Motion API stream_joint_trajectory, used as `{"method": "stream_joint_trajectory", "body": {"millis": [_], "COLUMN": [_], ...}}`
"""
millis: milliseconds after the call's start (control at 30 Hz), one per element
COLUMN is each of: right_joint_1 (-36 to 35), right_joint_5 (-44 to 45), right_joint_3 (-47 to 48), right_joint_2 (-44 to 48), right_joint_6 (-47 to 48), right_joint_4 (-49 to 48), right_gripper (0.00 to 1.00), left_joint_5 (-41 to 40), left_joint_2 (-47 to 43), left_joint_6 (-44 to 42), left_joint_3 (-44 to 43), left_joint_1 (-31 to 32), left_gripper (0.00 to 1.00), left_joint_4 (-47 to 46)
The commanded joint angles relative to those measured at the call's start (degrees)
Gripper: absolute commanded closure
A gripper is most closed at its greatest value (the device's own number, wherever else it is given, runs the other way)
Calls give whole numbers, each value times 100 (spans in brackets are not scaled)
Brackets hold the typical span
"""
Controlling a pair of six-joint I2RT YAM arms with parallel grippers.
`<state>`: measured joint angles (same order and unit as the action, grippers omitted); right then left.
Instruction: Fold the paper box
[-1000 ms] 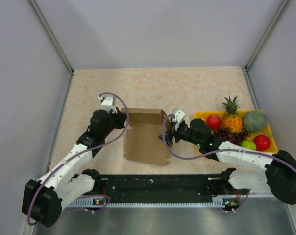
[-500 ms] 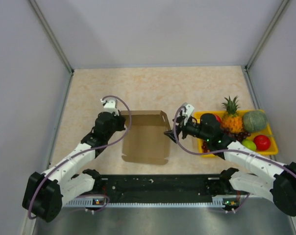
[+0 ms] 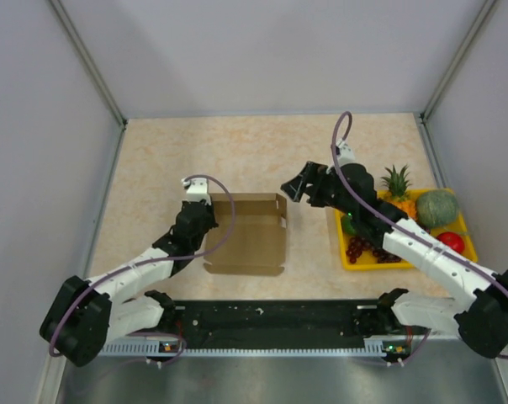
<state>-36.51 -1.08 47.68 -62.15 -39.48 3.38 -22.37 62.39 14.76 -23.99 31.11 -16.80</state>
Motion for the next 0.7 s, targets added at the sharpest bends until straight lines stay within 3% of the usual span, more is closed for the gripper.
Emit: {"method": "stream_joint_trajectory", "body": {"millis": [0, 133, 233, 500, 667], "right_joint_1": [127, 144, 144, 144, 144], "right_joint_5": [-268, -954, -946, -849, -657], "right_joint_3": [610, 690, 638, 277, 391], "right_joint_2": [-691, -1044, -1194, -1317, -1510], "right_joint_6": [-141, 485, 459, 670, 311], "right_joint_4": [252, -108, -100, -442, -443], "right_gripper": [13, 17, 23, 22, 24], "left_joint_5": [-426, -909, -997, -1068, -1059], "left_joint_2": [80, 229, 282, 353, 467], "left_joint_6": [-123, 192, 280, 721, 782], "left_joint_3": [-36, 34, 70, 175, 324], "left_joint_1": [246, 466, 527, 545, 545], "left_gripper": [100, 100, 100, 100, 100], "left_joint_4": [-553, -500, -588, -535, -799]}}
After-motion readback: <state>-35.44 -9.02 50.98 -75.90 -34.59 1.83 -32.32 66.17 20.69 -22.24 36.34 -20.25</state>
